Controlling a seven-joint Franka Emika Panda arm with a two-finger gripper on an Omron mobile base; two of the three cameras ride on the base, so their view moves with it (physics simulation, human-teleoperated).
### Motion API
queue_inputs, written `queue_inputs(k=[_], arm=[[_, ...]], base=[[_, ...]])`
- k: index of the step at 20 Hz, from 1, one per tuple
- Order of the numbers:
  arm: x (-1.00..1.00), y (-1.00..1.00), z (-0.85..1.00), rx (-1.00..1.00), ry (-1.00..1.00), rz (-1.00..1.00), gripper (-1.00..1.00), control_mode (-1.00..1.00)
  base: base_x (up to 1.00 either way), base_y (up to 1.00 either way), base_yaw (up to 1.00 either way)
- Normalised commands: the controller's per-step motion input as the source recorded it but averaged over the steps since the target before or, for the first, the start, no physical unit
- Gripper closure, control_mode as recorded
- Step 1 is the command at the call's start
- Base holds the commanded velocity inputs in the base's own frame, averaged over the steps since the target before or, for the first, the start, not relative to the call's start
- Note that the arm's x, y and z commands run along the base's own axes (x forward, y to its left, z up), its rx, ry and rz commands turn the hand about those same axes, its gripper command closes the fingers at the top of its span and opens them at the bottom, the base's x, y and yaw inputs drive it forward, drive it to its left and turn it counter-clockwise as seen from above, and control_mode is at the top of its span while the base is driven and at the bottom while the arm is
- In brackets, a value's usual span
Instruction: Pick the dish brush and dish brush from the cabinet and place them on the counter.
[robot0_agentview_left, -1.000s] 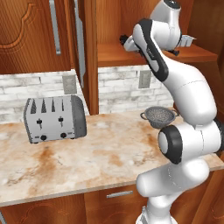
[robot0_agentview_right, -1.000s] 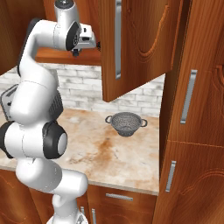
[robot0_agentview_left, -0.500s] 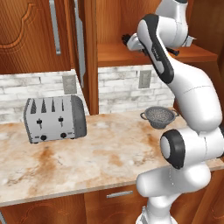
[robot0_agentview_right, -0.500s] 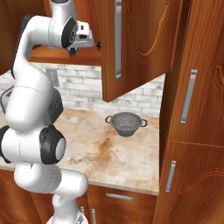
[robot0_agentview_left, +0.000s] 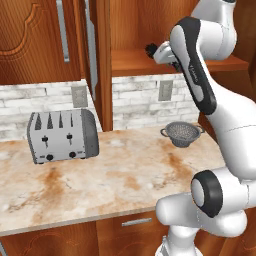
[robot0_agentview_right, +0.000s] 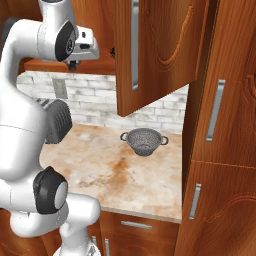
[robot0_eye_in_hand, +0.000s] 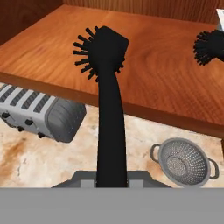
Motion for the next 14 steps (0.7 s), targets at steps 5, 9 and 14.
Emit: queue_inputs(k=[5,9,14], arm=[[-0.88,-0.03,-0.01,0.0,0.0,0.0,1.0,-1.0],[-0.82,0.0,-0.07,0.0,0.0,0.0,1.0,-1.0],[-0.63,0.0,-0.29,0.0,0.0,0.0,1.0,-1.0]], base=[[0.0,0.0,0.0],[0.0,0.0,0.0],[0.0,0.0,0.0]])
